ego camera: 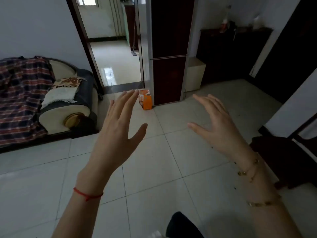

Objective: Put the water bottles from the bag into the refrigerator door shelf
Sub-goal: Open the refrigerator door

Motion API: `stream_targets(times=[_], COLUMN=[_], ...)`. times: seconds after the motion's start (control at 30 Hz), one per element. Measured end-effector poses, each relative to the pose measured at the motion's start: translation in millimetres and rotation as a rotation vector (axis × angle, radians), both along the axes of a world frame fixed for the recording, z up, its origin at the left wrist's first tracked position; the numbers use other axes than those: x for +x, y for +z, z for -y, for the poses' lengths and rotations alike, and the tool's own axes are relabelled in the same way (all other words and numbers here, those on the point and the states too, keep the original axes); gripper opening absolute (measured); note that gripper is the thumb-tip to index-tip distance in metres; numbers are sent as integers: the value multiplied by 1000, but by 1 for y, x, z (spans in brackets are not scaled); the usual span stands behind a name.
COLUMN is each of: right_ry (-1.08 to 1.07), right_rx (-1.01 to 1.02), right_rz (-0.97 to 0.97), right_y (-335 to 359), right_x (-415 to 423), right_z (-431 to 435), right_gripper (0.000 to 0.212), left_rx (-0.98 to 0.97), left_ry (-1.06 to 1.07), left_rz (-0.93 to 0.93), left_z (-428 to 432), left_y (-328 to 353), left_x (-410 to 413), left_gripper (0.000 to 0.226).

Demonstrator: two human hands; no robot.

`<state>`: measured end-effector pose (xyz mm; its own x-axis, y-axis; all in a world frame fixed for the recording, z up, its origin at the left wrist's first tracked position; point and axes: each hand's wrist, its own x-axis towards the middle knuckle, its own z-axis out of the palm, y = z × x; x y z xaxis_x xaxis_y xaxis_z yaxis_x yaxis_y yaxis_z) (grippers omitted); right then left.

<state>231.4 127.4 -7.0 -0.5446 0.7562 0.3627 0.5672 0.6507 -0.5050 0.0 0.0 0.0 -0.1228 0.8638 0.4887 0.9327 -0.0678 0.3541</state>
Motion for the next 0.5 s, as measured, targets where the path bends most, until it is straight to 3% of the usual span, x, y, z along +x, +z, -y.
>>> stream_targets(times=[0.5], right_ry=[25], right_rx=[-75], right_rz=[8], right_y=[-21], right_x=[-60], right_z=[-185], right_gripper=[68], left_rx=[-46], left_ry=[24], left_rz=[22], left_z=[-198], left_y=[-14], left_x=[-51], left_gripper=[78])
